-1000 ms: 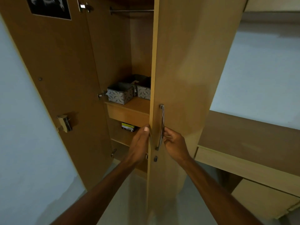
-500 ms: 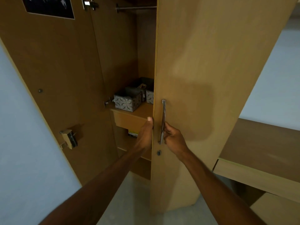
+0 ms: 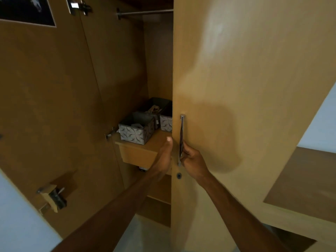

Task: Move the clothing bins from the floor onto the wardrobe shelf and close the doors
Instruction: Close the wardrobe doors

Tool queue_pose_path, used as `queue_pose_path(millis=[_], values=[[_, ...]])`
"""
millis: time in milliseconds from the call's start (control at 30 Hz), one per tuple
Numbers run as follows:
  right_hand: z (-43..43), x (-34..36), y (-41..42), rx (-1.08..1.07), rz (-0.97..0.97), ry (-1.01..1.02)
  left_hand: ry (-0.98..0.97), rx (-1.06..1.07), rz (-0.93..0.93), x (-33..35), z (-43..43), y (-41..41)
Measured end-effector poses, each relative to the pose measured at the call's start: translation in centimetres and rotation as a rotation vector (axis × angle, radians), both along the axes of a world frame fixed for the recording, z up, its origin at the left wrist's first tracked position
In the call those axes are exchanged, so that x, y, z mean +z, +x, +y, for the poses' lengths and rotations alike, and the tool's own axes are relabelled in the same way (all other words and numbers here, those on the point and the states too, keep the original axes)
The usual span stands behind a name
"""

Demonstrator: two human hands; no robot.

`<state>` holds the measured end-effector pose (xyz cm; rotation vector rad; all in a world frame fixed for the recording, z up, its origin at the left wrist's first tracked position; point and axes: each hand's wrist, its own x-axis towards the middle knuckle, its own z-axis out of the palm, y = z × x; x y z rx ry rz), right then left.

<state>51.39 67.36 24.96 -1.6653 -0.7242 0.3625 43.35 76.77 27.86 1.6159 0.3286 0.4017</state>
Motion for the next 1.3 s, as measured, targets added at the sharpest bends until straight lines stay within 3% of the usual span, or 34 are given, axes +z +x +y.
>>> queue_pose_path(millis=[533, 800, 933, 1067, 1300], values=[[4.8, 0.4, 7.5, -0.094, 0.043, -0.057, -0.015, -0.1, 0.037, 1.1, 5.2, 7.1], [4.3, -0.3, 7.3, -0.065, 0.062, -0.037, 0.023, -0.096, 0.034, 0.0, 6.4, 8.0], [3.0, -0.6, 5.8, -0.134, 0.127, -0.046, 0.023, 0.057, 0.02, -2.2, 7.3, 6.7], [2.9, -2.2, 3.9, -0.169, 0.195, -0.1, -0.125, 0.211, 0.043, -5.1, 8.4, 2.5], [10.0, -6.1, -2.8, 0.132, 0.282, -0.253, -0.134, 0.594, 0.121, -9.0, 12.6, -10.4]])
